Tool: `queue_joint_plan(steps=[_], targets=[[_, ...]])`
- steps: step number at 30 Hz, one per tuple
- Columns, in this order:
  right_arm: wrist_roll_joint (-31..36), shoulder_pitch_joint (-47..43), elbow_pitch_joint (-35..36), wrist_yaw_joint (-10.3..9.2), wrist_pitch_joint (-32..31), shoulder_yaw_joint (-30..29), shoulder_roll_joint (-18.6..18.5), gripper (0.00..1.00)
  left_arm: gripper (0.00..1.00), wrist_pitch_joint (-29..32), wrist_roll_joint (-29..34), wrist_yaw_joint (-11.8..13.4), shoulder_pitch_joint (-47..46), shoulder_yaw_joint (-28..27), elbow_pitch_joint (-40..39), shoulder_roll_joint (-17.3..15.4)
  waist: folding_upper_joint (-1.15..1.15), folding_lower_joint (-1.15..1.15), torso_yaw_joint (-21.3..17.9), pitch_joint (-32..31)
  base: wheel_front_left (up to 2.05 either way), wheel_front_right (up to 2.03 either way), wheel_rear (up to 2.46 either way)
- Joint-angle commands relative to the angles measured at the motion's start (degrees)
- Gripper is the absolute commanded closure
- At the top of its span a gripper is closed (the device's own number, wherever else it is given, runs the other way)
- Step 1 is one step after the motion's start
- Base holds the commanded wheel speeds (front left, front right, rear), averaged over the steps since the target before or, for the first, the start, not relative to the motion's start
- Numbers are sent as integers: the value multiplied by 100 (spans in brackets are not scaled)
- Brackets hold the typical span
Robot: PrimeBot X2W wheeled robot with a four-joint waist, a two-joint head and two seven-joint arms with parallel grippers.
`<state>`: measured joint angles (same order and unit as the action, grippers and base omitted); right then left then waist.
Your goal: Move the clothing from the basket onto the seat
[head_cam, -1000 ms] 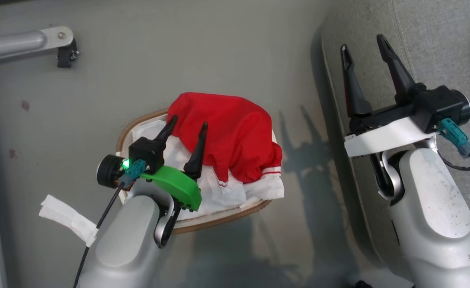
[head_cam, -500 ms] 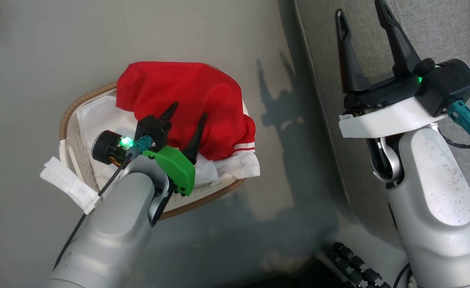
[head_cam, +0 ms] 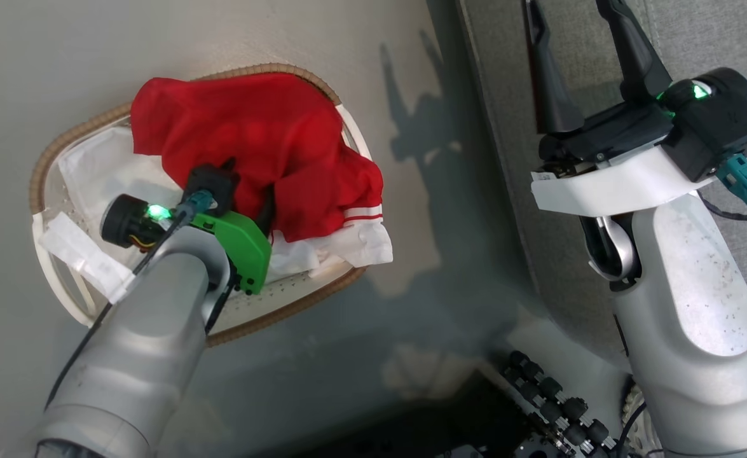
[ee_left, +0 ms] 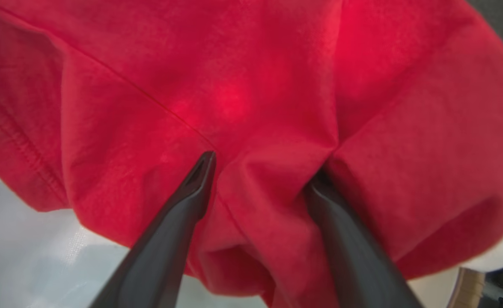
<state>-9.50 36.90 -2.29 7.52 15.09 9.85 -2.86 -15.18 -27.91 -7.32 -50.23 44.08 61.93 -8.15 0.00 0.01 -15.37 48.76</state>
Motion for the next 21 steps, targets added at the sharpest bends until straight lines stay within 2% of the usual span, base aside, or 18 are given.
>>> queue_joint_plan(steps=[1,9,10,11,12,21], targets=[[34,69,44,-6,11,8,-15,0,0,5,-27,-25,-183,11,108,-66,0,-1,-23,114,0,0,0],[36,209,168,-6,11,108,-14,0,0,233,-181,-26,-494,391,727,16,0,-1,39,271,0,0,0],[36,219,168,-6,11,120,-15,0,20,267,-205,-26,-506,427,768,24,0,-1,43,270,0,0,0],[44,223,166,-6,11,127,-16,0,63,296,-261,-26,-505,441,809,42,0,-1,52,264,0,0,0],[50,221,163,-7,11,132,-16,0,100,336,-305,-26,-495,448,834,62,0,-1,59,259,0,0,0],[144,163,-118,-6,11,111,-16,0,100,165,-743,-26,-113,516,863,170,0,-1,194,-183,0,0,0]])
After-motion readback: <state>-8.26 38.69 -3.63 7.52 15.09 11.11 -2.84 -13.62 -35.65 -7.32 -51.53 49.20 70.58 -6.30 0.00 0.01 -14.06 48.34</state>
